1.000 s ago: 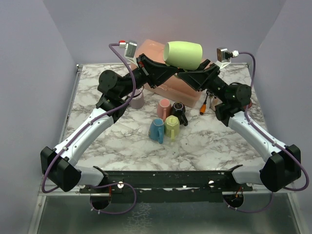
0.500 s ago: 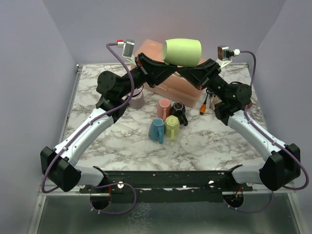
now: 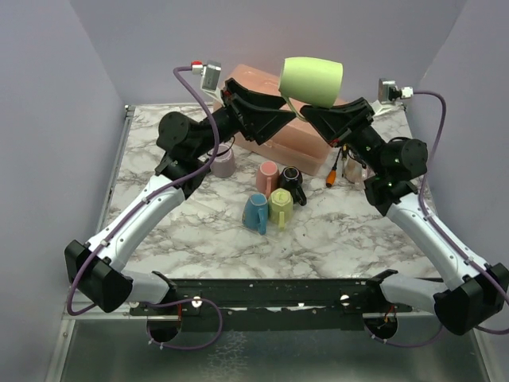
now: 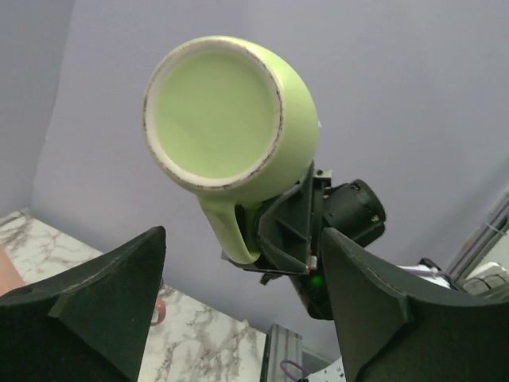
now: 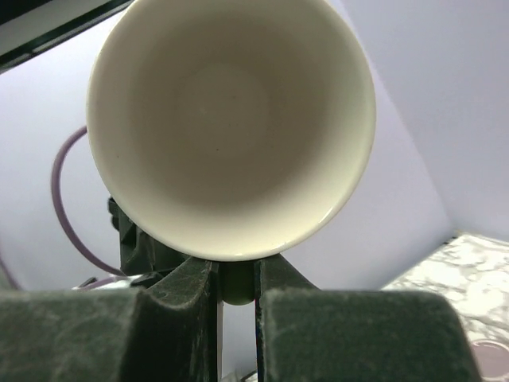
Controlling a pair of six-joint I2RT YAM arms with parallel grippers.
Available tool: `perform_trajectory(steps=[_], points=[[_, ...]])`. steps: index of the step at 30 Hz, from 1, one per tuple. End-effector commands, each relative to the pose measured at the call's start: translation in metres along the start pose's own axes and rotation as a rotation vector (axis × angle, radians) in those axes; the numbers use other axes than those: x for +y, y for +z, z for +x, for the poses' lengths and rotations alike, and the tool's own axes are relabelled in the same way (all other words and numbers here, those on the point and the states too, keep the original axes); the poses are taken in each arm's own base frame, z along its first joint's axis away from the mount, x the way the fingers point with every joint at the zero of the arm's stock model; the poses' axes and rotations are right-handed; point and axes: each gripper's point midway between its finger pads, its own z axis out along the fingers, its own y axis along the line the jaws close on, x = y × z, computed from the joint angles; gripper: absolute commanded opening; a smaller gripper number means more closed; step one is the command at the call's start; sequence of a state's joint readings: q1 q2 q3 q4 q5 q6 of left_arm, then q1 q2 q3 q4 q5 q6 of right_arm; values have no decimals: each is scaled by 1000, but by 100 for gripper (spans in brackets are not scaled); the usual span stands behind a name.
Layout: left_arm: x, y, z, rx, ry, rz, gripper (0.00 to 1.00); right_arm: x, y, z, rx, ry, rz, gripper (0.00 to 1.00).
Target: Turn the mug right side up
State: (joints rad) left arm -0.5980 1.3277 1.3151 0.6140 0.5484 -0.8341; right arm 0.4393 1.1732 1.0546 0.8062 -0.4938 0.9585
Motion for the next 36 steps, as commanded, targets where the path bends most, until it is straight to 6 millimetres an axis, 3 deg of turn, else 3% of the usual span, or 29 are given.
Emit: perform_trajectory(steps=[1,6,12,17,23,29,33,34,36], points=[[24,6,-10,23,104,-153,80,-4,-11,-38,-122,-201,157,0],[63,-6,-7,64,191,-355,83,-26,-34,-58,-132,-336,398,1],[88,-25,-3,114,295,-493,93,-72,-88,-69,-81,-455,789,1],[103,-37,-1,138,342,-571,96,-94,-124,-48,127,-515,963,1],[119,-47,2,163,364,-653,97,-116,-167,-7,340,-438,1121,1],[128,-57,7,188,376,-700,97,-126,-190,6,434,-423,1218,1],[130,-63,10,202,381,-721,98,-140,-210,35,555,-343,1295,0],[132,-67,12,207,380,-733,98,-143,-213,53,606,-295,1275,1],[134,-70,14,212,383,-742,98,-148,-218,59,615,-276,1296,1]])
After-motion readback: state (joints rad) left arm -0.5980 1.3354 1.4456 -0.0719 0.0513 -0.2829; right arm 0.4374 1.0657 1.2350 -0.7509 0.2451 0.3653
